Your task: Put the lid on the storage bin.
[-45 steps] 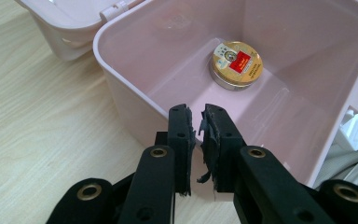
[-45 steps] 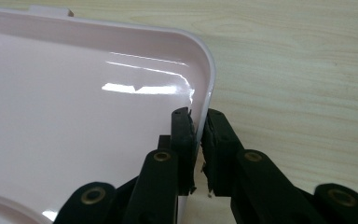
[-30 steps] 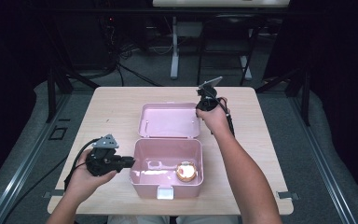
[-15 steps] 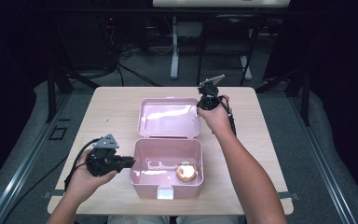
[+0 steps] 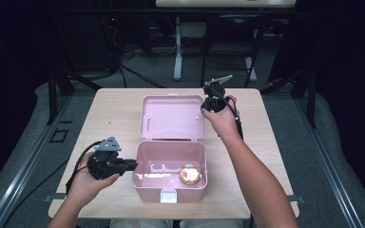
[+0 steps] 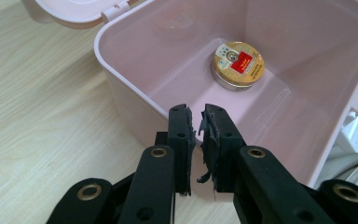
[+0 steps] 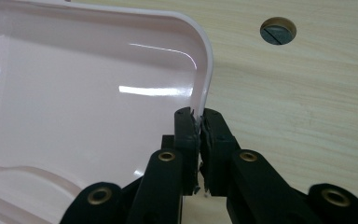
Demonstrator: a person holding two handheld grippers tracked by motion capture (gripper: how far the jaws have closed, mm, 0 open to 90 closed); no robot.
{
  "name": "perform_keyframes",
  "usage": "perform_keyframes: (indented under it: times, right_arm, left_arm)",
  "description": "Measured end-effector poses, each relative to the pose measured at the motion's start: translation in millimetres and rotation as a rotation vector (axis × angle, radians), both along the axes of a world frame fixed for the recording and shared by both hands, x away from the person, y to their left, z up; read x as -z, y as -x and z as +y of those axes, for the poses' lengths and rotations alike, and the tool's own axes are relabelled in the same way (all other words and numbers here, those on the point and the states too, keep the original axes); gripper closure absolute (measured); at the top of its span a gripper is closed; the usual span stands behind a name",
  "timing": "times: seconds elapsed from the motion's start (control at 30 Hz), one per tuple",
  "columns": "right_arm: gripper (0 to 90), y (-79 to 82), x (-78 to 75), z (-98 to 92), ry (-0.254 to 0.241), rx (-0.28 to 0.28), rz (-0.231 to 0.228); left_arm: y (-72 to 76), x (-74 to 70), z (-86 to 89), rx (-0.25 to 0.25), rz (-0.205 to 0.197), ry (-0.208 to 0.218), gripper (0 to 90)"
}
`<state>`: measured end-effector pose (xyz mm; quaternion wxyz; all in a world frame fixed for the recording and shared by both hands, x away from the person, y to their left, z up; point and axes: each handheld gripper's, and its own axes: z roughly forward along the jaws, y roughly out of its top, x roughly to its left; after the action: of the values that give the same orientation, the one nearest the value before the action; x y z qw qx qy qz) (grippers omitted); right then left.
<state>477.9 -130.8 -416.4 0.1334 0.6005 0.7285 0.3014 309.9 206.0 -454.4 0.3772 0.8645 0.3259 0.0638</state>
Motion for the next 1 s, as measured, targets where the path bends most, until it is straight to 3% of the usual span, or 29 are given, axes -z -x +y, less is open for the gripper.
perform_keyframes:
  times: [1.0]
  right_arm:
    - [87.5, 43.6, -31.8, -7.8, -0.066, -0.056, -0.133]
  left_arm:
    - [-0.1, 0.7, -0.1, -0.006, 0.002, 0.01, 81.0]
